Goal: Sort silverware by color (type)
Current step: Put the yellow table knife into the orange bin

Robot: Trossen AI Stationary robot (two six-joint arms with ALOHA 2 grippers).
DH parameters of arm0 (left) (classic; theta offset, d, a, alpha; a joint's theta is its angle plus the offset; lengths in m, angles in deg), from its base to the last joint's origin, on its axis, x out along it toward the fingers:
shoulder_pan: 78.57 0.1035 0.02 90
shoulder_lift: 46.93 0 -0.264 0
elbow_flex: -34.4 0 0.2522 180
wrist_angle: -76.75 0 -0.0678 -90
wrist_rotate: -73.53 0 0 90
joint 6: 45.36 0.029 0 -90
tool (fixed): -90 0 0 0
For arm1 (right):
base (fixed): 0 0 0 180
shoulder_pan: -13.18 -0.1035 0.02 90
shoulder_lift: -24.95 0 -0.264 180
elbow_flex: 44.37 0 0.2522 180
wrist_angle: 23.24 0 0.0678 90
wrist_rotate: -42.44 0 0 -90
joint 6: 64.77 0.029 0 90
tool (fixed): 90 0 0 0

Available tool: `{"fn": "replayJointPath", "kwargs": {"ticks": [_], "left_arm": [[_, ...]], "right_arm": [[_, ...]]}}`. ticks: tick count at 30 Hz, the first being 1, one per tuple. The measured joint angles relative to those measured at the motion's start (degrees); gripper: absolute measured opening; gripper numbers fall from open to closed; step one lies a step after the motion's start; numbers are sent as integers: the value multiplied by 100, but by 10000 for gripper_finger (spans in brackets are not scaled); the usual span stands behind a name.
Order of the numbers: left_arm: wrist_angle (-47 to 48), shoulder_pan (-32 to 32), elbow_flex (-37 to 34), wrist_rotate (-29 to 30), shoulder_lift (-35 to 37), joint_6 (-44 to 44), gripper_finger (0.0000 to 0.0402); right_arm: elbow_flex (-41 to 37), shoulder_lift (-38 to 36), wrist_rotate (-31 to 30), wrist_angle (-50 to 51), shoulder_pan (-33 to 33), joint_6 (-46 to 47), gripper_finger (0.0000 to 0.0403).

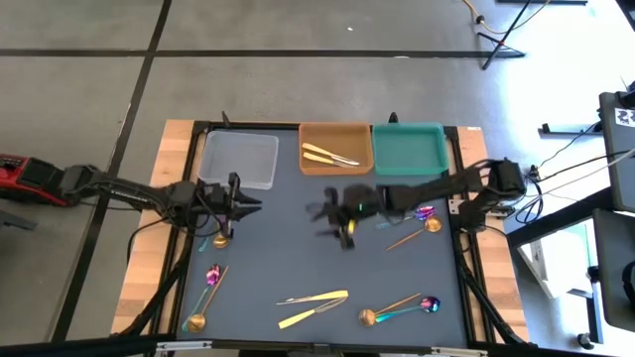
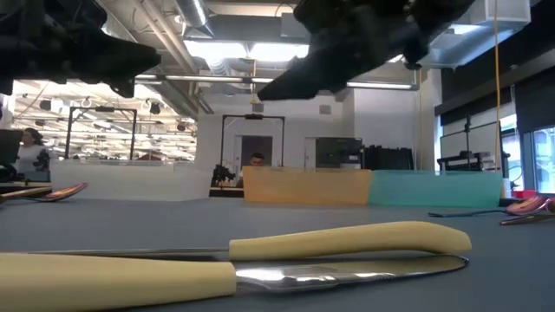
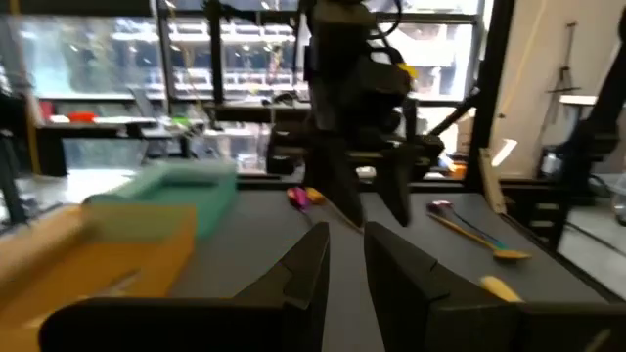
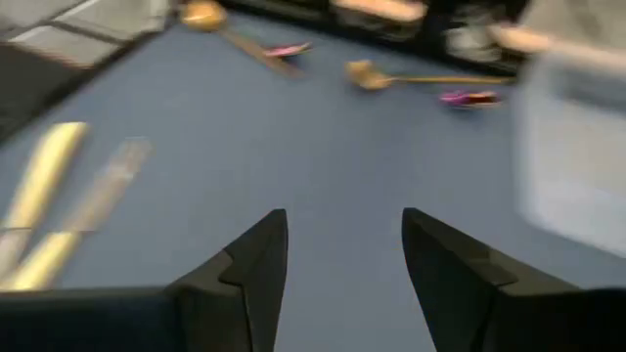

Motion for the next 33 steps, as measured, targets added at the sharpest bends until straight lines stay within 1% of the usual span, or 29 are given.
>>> {"fn": "replayJointPath", "kwargs": {"ticks": [4, 8, 11, 15, 22, 25, 28, 30, 33], "left_arm": [[-154, -575, -2, 431, -355, -157, 63], [-231, -922, -2, 837, -551, -235, 63], [-256, -1031, -2, 917, -578, -235, 63], [-263, -1074, -2, 917, -575, -235, 63], [-250, -1074, -2, 918, -575, -254, 63], [-249, -1073, -2, 919, -575, -254, 63], [-249, -1072, -2, 921, -575, -254, 63], [-251, -1068, -2, 921, -575, -248, 63], [-260, -1067, -2, 923, -575, -221, 63]], "right_arm": [[-7, 242, -309, -40, -820, 601, 184], [-4, 528, -768, -71, -1481, 1383, 183], [-7, 766, -928, -152, -1851, 1837, 183], [-4, 1157, -1076, -611, -2212, 2232, 183], [-4, 1794, -1230, -1373, -2472, 2436, 183], [-7, 1961, -1471, -1392, -2490, 2436, 183], [-6, 2063, -1584, -1400, -2474, 2403, 181], [-4, 2094, -1589, -1407, -2444, 2355, 171], [2, 2097, -1579, -1331, -2405, 2287, 131]]}}
